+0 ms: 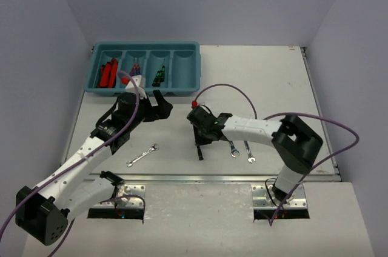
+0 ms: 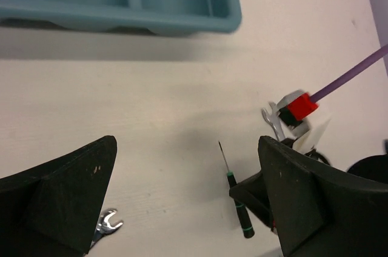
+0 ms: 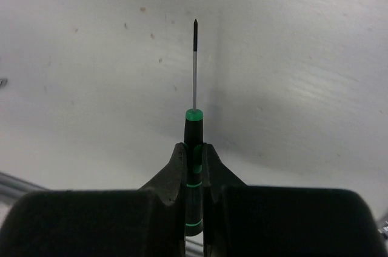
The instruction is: Sort the tools into containers
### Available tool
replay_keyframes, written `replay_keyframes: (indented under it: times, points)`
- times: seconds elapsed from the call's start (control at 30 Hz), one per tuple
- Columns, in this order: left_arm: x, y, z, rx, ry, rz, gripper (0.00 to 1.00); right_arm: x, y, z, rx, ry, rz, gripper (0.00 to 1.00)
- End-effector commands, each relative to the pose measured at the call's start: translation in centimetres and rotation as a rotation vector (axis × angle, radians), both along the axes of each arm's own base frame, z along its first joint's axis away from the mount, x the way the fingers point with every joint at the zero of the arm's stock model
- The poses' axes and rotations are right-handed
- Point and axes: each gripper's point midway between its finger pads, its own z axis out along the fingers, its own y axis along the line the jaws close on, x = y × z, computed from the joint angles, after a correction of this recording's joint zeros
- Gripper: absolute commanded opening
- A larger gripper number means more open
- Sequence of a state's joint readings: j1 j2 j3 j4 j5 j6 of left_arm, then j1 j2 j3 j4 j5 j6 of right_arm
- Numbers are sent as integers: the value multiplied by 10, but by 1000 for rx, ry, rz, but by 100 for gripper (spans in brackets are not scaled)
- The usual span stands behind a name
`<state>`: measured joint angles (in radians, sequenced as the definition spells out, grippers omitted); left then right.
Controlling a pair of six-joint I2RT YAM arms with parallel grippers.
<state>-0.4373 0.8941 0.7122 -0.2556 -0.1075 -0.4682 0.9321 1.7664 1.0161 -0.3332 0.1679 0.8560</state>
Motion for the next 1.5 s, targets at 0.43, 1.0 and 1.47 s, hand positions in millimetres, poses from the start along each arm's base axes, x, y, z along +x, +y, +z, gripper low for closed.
replay_keyframes:
  times: [0.43, 1.0, 1.47]
  points:
    - [-69, -168, 69, -582, -234, -653, 59, -37, -25, 178, 537, -682, 455, 0]
    - [-16, -156, 40, -294, -115, -390, 0, -7, -55, 180, 394, -694, 215, 97]
    - [200, 68, 63, 158, -45, 363, 0, -1, -157, 182, 70, -706, -86, 99]
